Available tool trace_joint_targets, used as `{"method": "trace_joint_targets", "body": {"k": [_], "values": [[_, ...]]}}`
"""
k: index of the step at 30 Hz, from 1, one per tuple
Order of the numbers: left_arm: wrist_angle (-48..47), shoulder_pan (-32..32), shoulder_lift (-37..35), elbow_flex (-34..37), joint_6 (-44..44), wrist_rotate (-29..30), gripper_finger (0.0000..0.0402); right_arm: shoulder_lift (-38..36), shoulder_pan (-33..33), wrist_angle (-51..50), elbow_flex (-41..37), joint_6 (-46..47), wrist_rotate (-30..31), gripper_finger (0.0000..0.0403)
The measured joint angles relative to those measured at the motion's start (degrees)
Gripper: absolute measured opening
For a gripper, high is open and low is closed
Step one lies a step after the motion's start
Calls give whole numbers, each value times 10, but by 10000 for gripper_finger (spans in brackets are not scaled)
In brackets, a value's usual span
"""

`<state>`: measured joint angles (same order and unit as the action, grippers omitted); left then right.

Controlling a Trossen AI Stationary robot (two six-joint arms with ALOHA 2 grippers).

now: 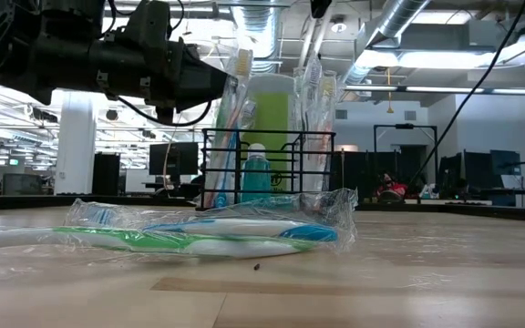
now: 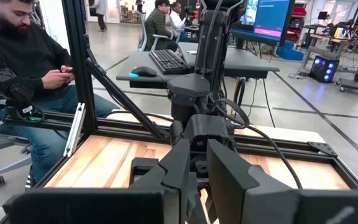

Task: Pick & Place toothbrushing station
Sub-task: Put the right green toothbrush into the wire organizer, then put the blue toothbrush into the wire organizer

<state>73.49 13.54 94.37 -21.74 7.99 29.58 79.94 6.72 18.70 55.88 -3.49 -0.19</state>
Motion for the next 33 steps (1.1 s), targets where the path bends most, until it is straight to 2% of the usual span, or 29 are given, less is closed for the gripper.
{"method": "trace_joint_targets", "body": {"k": [11,27,33], "values": [[-24,8,-26,0,-10,0,74,0,0,-3,0,0,0,48],[-186,26,-133,0,-27,22,72,0,0,-3,0,0,0,48],[-236,26,-145,0,5,22,78,0,0,-3,0,0,0,48]]}}
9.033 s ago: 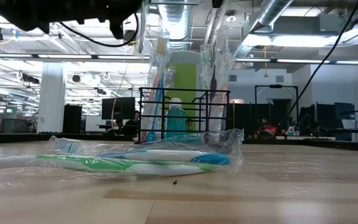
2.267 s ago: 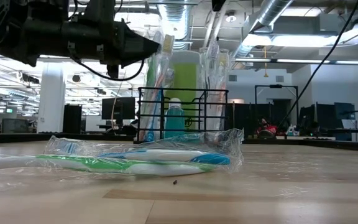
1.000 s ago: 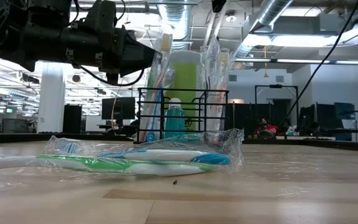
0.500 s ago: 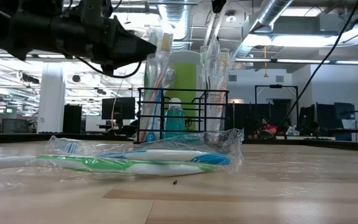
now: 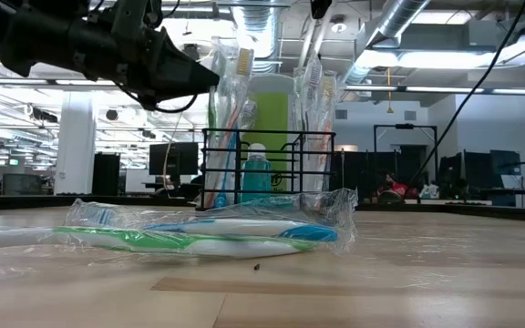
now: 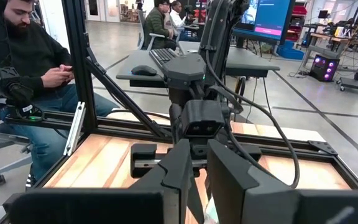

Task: Pick & Place toothbrushing station
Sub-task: Put the blue toothbrush into the wire organizer

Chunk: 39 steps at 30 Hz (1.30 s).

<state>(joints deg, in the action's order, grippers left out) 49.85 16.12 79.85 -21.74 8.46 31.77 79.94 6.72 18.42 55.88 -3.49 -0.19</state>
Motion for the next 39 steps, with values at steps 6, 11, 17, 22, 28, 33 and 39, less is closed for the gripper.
{"method": "trace_joint_targets", "body": {"k": [6,11,17,22,28,33,39], "values": [[-2,0,0,0,6,3,101,0,0,0,0,0,0,48],[-21,0,0,0,6,2,118,0,0,0,0,0,0,48],[-24,0,0,0,7,2,128,0,0,-3,0,0,0,48],[-41,0,-5,0,8,-3,130,0,0,-5,0,0,0,48],[-123,15,-84,0,10,-10,130,0,0,-7,0,0,0,48],[-228,36,-152,-1,52,-70,129,0,0,-9,0,0,0,48],[-250,66,-136,0,58,-134,129,0,0,-8,0,0,0,48]]}}
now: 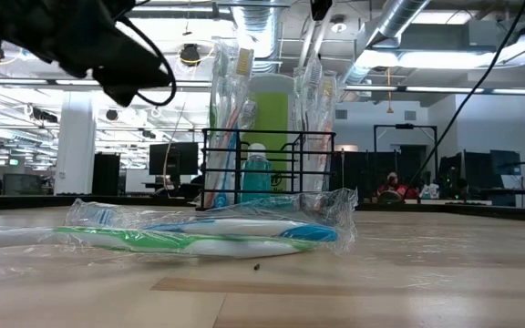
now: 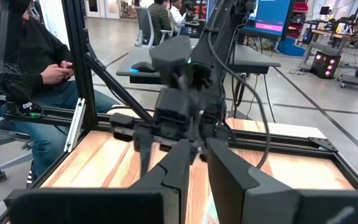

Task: Pick & Place toothbrushing station
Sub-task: Put the blue toothbrush into the wire organizer

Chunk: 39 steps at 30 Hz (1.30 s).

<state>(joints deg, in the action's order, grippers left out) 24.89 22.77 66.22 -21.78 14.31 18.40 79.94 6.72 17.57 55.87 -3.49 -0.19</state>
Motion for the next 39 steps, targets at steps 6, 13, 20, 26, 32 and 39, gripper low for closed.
{"method": "trace_joint_targets", "body": {"k": [6,13,20,26,32,39], "values": [[0,25,43,0,54,-35,127,0,0,0,0,5,0,48],[-1,44,107,0,128,-91,127,0,0,0,0,5,0,48],[0,54,143,0,149,-99,127,0,0,0,0,5,0,48],[-8,54,143,0,151,-99,127,0,0,0,0,5,0,48],[-33,54,142,0,167,-98,129,0,0,0,0,5,0,48],[-31,54,142,0,178,-98,156,0,0,0,0,5,0,48]]}}
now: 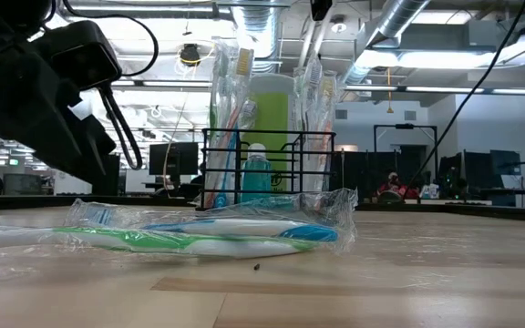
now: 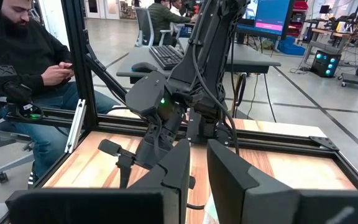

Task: Pick & Place toothbrushing station
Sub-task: Put the blue toothbrush into the wire organizer

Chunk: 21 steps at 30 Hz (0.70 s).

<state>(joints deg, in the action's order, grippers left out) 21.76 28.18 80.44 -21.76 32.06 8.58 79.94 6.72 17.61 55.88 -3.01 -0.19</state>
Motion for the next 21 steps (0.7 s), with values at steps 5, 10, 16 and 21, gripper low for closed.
{"method": "trace_joint_targets", "body": {"k": [5,10,16,21], "values": [[0,3,0,0,2,0,173,0,0,0,0,0,0,48],[0,3,14,0,4,0,177,0,0,0,0,0,0,48],[7,3,38,0,16,-2,177,0,0,0,0,0,0,48],[8,3,36,0,16,-3,177,0,0,0,0,0,0,48]]}}
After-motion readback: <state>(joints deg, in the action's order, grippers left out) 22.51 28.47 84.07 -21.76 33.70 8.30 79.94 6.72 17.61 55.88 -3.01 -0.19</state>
